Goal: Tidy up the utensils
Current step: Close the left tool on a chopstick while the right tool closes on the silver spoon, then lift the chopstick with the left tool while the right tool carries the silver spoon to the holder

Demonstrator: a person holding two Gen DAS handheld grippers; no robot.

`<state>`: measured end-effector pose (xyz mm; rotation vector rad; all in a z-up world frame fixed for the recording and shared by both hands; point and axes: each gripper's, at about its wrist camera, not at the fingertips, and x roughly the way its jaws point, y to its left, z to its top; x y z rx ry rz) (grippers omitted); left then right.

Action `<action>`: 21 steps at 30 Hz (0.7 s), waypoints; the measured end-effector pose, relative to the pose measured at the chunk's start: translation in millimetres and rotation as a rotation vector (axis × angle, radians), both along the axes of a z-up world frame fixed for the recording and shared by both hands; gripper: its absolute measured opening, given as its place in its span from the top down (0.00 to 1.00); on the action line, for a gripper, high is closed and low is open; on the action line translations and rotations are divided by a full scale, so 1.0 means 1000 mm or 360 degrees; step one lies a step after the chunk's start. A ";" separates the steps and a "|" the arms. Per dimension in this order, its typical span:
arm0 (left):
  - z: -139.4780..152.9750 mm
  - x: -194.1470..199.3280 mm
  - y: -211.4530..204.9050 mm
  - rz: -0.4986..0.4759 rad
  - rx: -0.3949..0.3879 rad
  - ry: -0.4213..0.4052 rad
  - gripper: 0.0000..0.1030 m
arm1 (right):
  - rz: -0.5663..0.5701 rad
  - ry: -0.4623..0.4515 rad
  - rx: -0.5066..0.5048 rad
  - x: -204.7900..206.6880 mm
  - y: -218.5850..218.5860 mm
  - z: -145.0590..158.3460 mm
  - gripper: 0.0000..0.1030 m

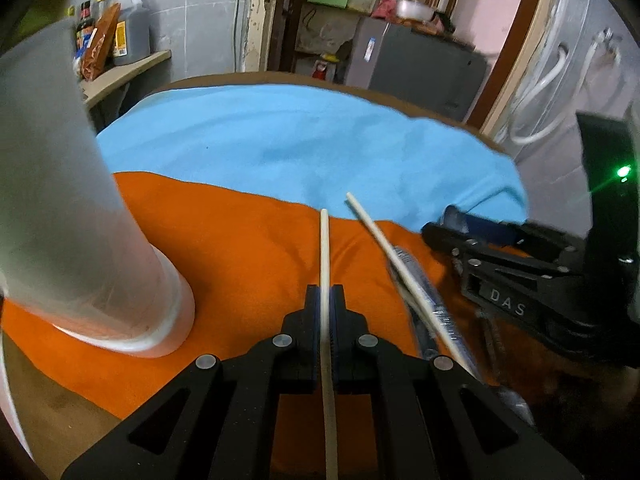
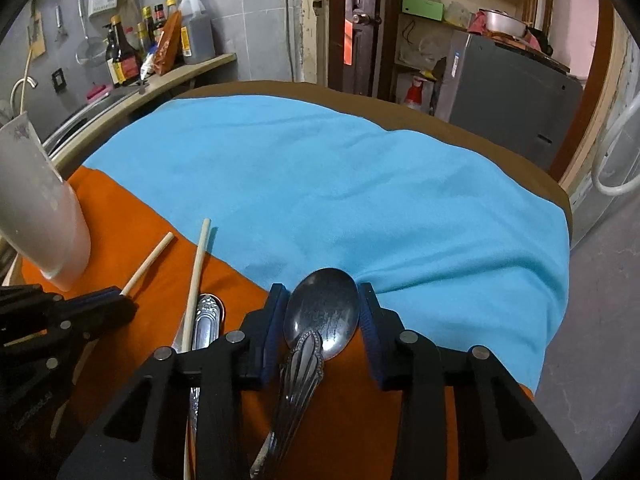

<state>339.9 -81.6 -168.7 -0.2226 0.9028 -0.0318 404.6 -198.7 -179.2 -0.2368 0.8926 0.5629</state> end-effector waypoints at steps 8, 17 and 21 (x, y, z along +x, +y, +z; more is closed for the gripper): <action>0.040 -0.039 0.000 -0.0054 -0.0051 -0.0405 0.98 | -0.0036 -0.0185 0.0270 -0.033 -0.021 0.028 0.68; 0.073 -0.069 0.018 0.0010 -0.0115 -0.0640 0.98 | -0.0190 -0.0495 0.0412 -0.081 -0.026 0.061 0.69; 0.083 -0.074 0.026 -0.0018 -0.0138 -0.0678 0.98 | -0.0207 -0.0608 0.0454 -0.094 -0.021 0.075 0.69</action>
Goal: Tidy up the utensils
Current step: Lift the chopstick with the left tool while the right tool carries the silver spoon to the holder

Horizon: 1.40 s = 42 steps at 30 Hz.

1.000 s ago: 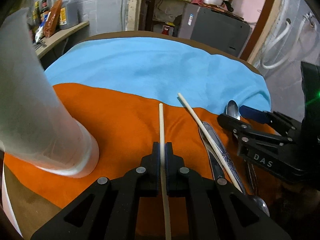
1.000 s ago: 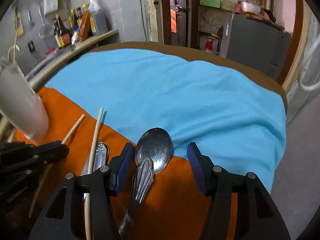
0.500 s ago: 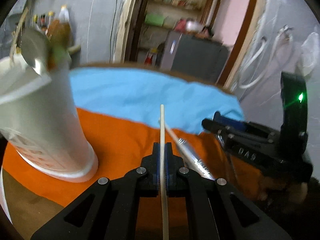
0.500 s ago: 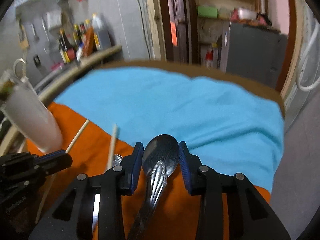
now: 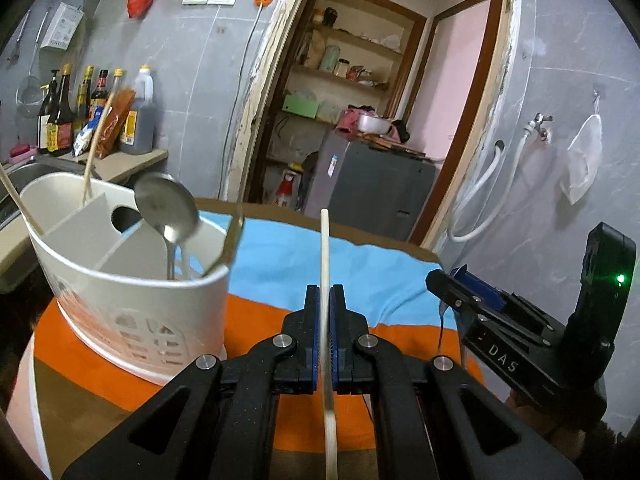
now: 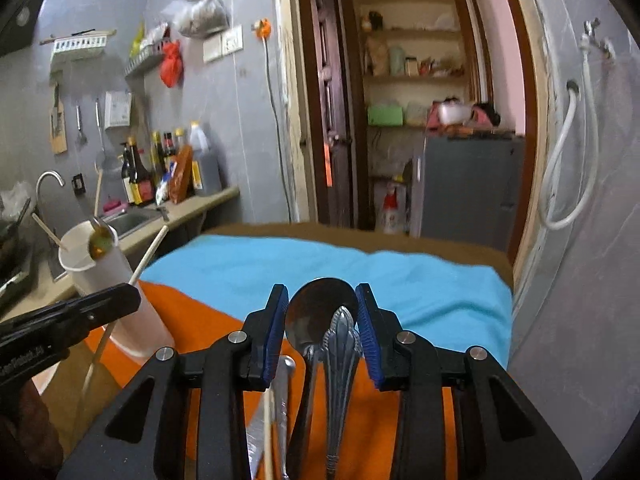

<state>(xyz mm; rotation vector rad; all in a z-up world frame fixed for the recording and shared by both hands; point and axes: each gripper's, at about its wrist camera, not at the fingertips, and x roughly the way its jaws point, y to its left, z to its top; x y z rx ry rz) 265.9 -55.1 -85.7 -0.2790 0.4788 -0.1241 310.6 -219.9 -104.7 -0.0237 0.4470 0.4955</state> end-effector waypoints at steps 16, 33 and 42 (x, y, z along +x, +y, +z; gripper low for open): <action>0.010 -0.027 0.021 0.0009 -0.0001 -0.0118 0.98 | 0.0015 -0.0150 0.0014 -0.021 0.022 0.005 0.69; 0.019 -0.034 0.039 0.0029 -0.0045 -0.0181 0.98 | 0.0064 -0.0343 0.0059 -0.048 0.033 0.033 0.69; 0.037 -0.039 0.063 0.0054 -0.0074 -0.0242 0.98 | 0.0041 -0.0464 0.0143 -0.057 0.036 0.058 0.69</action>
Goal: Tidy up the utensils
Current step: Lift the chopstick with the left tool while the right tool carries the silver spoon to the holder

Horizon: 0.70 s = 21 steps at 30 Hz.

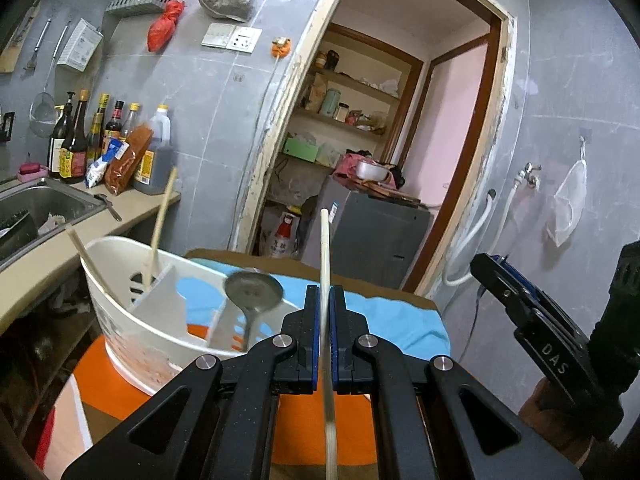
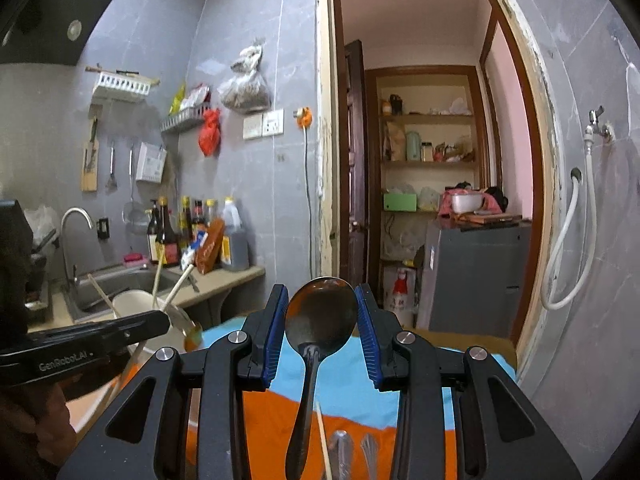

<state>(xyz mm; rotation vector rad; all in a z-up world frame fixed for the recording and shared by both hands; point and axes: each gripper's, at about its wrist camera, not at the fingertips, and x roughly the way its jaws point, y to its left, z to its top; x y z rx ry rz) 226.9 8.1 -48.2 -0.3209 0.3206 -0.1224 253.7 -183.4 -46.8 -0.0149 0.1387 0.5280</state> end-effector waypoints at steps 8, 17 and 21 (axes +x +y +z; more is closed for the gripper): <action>0.031 -0.003 0.048 0.0115 -0.0046 -0.0043 0.98 | 0.0031 -0.0007 0.0045 -0.001 0.019 0.024 0.69; 0.063 0.005 0.136 0.0382 -0.0198 -0.0238 0.98 | 0.0089 -0.0101 0.0295 0.004 0.052 0.065 0.69; 0.063 0.011 0.164 0.0485 -0.0262 -0.0320 0.98 | 0.0102 -0.0133 0.0423 0.012 0.073 0.074 0.69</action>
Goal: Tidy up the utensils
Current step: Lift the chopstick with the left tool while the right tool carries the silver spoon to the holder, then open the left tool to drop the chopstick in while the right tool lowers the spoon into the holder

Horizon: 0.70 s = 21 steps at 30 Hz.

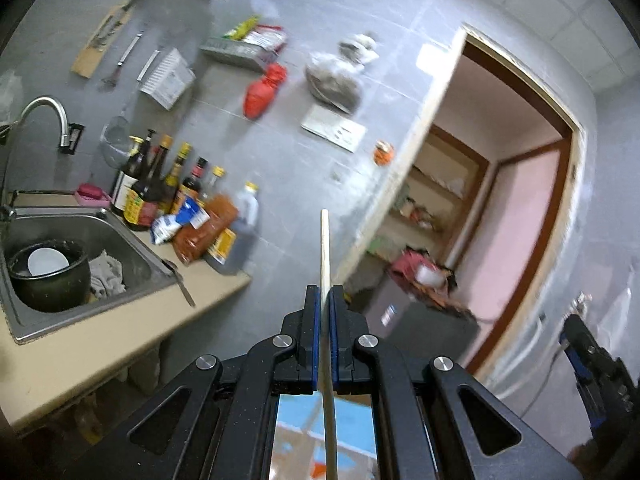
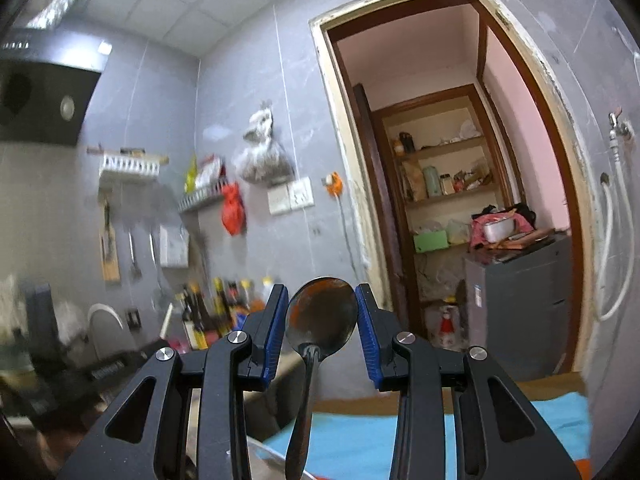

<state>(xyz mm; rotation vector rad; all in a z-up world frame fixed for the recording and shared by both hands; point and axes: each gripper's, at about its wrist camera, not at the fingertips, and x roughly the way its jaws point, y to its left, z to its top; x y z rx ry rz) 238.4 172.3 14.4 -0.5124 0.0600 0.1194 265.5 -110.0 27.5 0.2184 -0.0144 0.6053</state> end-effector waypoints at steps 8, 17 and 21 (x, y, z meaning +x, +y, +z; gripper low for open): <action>-0.007 0.012 0.043 0.0086 -0.0092 -0.0061 0.98 | 0.0049 -0.0034 -0.0015 0.006 0.039 -0.022 0.69; 0.007 0.021 0.046 0.0045 -0.0128 -0.0140 0.98 | 0.0053 0.0011 -0.0075 0.018 0.055 -0.042 0.69; 0.004 0.018 0.042 0.0070 -0.0203 -0.0191 0.98 | 0.0038 -0.0011 -0.0101 0.015 0.060 -0.049 0.69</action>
